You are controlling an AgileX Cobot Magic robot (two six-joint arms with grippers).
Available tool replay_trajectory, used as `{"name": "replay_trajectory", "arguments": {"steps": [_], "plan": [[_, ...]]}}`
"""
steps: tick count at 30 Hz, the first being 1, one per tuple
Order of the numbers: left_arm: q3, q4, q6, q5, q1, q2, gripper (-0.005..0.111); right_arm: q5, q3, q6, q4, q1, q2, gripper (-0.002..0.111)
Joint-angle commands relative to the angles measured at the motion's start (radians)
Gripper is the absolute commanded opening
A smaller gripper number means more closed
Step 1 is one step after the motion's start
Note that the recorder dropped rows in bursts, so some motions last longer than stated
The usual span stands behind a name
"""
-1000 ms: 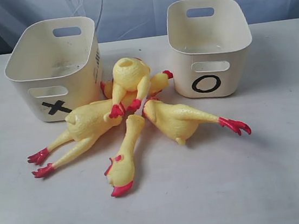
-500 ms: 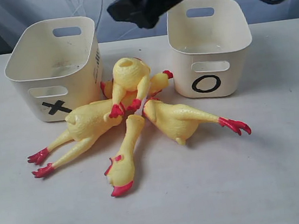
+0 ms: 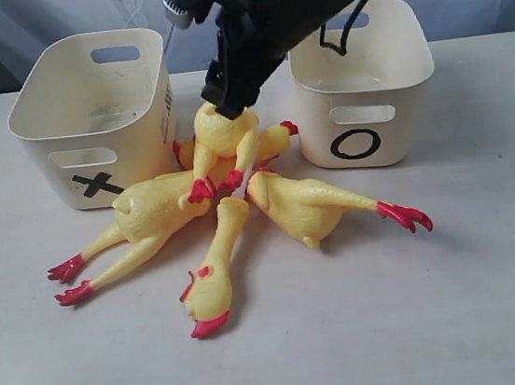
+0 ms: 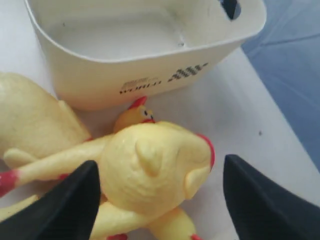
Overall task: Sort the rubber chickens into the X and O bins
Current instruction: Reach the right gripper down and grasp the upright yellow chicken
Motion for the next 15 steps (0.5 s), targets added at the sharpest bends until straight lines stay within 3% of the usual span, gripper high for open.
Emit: {"name": "replay_trajectory", "arguments": {"steps": [1,6,11,15], "plan": [[-0.008,0.002,-0.001,-0.008,-0.002,0.004,0.0,0.059,-0.032,0.091,-0.079,0.0,0.052,0.065],[-0.008,0.002,-0.001,-0.008,-0.002,0.004,0.0,0.013,-0.036,0.091,-0.077,0.0,0.087,0.066],[-0.008,0.002,-0.001,-0.008,-0.002,0.004,0.0,-0.052,-0.039,0.091,-0.009,0.002,0.107,0.085],[-0.008,0.002,-0.001,-0.008,-0.002,0.004,0.0,-0.054,-0.043,0.087,-0.014,0.002,0.138,0.086]]}}
